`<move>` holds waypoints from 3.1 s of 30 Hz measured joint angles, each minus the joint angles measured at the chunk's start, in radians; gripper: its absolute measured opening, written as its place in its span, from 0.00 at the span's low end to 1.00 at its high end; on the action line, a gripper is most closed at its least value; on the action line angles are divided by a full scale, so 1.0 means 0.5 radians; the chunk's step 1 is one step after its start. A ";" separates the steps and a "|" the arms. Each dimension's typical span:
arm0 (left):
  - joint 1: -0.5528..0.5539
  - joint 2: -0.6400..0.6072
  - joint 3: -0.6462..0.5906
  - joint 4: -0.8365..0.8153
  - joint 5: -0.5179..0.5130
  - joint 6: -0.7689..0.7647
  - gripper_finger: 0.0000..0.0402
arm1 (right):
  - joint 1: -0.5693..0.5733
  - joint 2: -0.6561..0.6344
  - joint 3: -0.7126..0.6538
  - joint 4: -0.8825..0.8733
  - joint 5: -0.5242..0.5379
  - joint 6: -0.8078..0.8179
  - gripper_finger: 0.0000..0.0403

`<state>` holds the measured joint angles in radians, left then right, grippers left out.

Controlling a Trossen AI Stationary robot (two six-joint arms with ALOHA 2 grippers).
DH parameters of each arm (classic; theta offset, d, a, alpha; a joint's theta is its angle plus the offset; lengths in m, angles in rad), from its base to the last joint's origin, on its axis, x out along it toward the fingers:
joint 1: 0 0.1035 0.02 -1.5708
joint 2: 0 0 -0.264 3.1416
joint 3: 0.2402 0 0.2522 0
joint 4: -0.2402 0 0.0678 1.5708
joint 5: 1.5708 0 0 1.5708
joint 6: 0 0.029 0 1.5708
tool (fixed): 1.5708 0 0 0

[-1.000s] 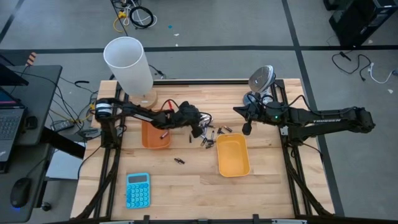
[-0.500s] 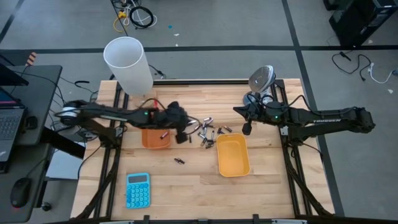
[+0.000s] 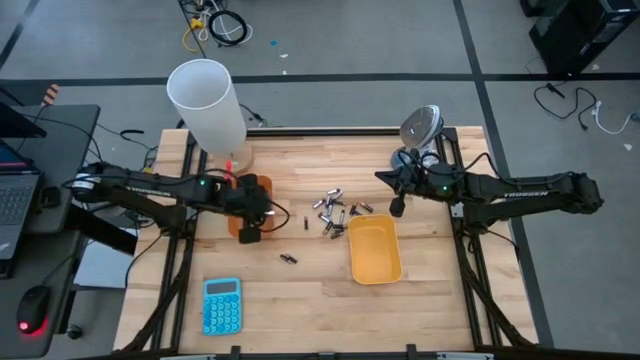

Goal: Sort batteries
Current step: Put the silver battery into the orange bin

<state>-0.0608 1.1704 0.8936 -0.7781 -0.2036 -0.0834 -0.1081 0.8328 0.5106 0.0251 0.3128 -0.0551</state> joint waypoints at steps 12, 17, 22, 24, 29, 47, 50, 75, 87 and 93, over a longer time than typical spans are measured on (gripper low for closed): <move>0.000 0.008 -0.063 0.067 -0.228 -0.054 0.07 | 0.000 0.000 0.000 -0.009 0.000 -0.002 0.01; -0.001 0.009 -0.063 0.050 -0.365 -0.152 0.07 | 0.000 0.000 0.000 -0.011 0.000 -0.008 0.01; -0.001 0.009 -0.063 0.058 -0.539 -0.460 0.07 | 0.000 0.000 0.000 -0.011 0.000 -0.011 0.01; -0.001 0.009 -0.063 0.062 -0.559 -0.694 0.07 | 0.000 0.000 0.000 -0.011 0.000 -0.011 0.01; -0.111 0.009 -0.140 0.004 -0.709 -1.219 0.07 | 0.000 0.000 0.000 -0.011 0.000 -0.008 0.01; -0.219 0.010 -0.532 -0.026 -0.773 -1.692 0.07 | 0.000 0.000 0.000 0.007 0.000 -0.011 0.01; -0.203 0.010 -0.557 0.024 -0.773 -1.690 0.09 | 0.000 0.000 0.000 0.006 0.000 -0.004 0.01; -0.196 0.010 -0.623 0.053 -0.736 -1.839 0.21 | 0.000 0.000 0.000 0.005 0.000 -0.001 0.01; -0.196 0.010 -0.598 0.043 -0.736 -1.834 0.25 | 0.000 0.000 0.000 0.005 0.000 0.000 0.01; -0.195 0.010 -0.435 0.051 -0.776 -1.621 0.25 | 0.000 0.000 0.000 0.005 0.000 0.000 0.01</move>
<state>-0.1585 1.1751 0.6759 -0.7525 -0.5915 -0.8938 -0.1081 0.8326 0.5106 0.0277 0.3126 -0.0551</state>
